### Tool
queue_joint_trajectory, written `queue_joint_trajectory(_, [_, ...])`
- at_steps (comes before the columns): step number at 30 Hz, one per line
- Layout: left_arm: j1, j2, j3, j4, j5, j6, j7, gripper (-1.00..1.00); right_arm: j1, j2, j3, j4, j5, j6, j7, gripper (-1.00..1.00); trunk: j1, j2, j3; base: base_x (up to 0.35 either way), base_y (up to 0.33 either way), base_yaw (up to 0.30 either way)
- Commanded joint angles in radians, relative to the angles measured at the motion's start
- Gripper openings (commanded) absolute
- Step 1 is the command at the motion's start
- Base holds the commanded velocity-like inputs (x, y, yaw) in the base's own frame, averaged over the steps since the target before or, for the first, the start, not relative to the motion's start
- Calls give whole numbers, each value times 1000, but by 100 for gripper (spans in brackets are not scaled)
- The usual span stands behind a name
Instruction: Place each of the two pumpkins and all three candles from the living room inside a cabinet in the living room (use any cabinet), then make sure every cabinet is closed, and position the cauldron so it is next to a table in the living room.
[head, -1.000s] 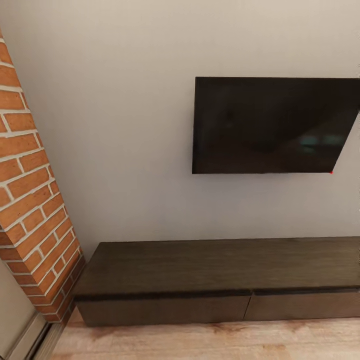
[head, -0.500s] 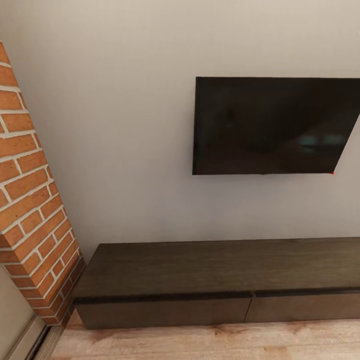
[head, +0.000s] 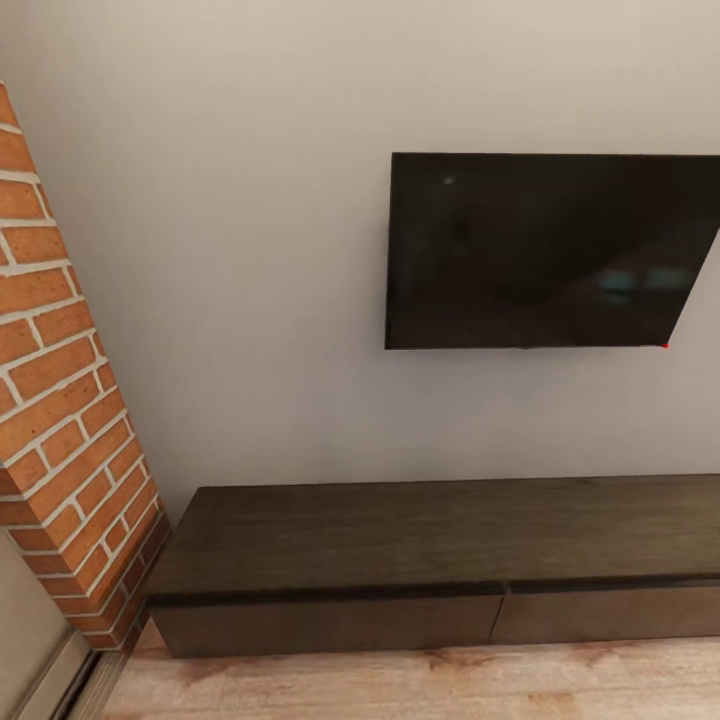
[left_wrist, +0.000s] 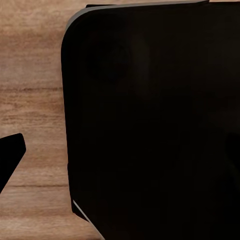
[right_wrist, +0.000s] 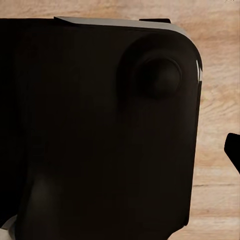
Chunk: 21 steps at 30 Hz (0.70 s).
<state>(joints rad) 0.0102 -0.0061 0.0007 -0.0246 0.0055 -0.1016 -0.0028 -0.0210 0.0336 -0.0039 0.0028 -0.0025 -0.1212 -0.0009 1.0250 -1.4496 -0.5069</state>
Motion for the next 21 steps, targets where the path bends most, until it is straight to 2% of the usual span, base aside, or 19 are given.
queue_joint_trajectory(1, [0, 0, 0, -1, 1, -1, 2, 100, -1, 0, 0, 0, 0, -4, 0, 100, 0, 0, -1, 0, 0, 0])
queue_joint_trajectory(9, [-5, 7, 1, -11, 1, 1, 9, 100, -1, 0, -1, -1, 0, -5, -1, 100, 0, 0, -1, 0, 0, 0])
queue_joint_trajectory(16, [-18, 14, 2, -134, 7, 37, 5, 100, -1, 2, 0, -4, -1, -12, -1, 100, 0, 0, -1, 0, 0, 0])
queue_joint_trajectory(18, [-18, 15, 2, -183, 7, 100, 2, 100, -1, 2, -1, -5, -1, -19, 0, 100, 0, 0, -1, 0, 0, 0])
queue_joint_trajectory(19, [-18, 15, 2, -222, 7, 169, -1, 100, -1, 2, -2, -10, -2, -23, 1, 100, 0, 0, -1, 0, 0, 0])
queue_joint_trajectory(20, [-19, 15, 2, -245, 7, 207, -3, 100, -1, 2, -2, -15, -2, -24, 1, 100, 0, 0, -1, 0, 0, 0])
queue_joint_trajectory(21, [-19, 16, 3, -300, 9, 284, -7, 100, -1, 2, -3, -36, -2, -26, 2, 100, 0, 0, -1, 0, 0, 0])
